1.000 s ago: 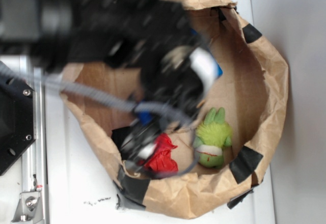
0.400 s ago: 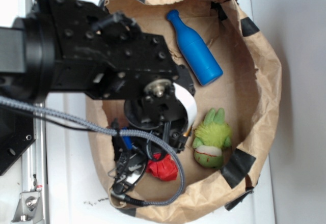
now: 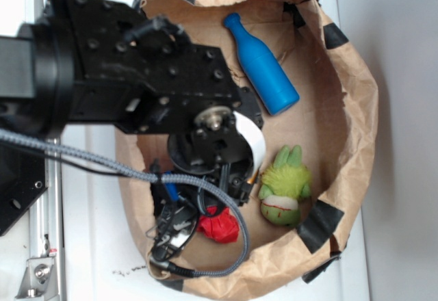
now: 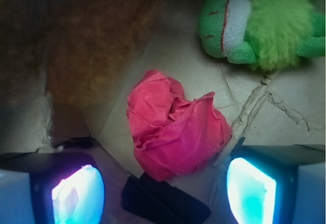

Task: Grab the red paper.

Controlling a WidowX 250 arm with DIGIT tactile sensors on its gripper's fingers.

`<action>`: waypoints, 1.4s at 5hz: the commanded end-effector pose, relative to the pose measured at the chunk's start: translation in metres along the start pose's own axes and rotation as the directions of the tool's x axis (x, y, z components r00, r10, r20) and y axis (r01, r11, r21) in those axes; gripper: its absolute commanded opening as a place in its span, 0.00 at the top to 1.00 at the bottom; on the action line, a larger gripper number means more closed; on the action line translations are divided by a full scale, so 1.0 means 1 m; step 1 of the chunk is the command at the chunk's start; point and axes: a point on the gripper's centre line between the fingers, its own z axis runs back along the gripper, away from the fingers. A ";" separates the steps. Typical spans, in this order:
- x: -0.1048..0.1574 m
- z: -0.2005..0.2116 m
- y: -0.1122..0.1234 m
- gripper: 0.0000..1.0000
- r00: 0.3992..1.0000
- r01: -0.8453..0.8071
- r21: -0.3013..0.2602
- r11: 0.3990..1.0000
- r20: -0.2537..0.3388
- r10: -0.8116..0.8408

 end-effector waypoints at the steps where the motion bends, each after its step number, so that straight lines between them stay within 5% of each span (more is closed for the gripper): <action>1: 0.009 0.004 -0.014 0.00 0.999 0.038 0.007 0.999 0.025 -0.038; 3: 0.024 -0.044 0.005 0.00 0.999 0.051 -0.010 0.999 -0.008 -0.051; 5: -0.013 -0.071 -0.047 0.00 0.994 0.102 -0.056 0.993 -0.045 -0.104; 7: 0.019 -0.023 -0.003 0.00 0.995 0.095 -0.054 0.994 -0.006 -0.095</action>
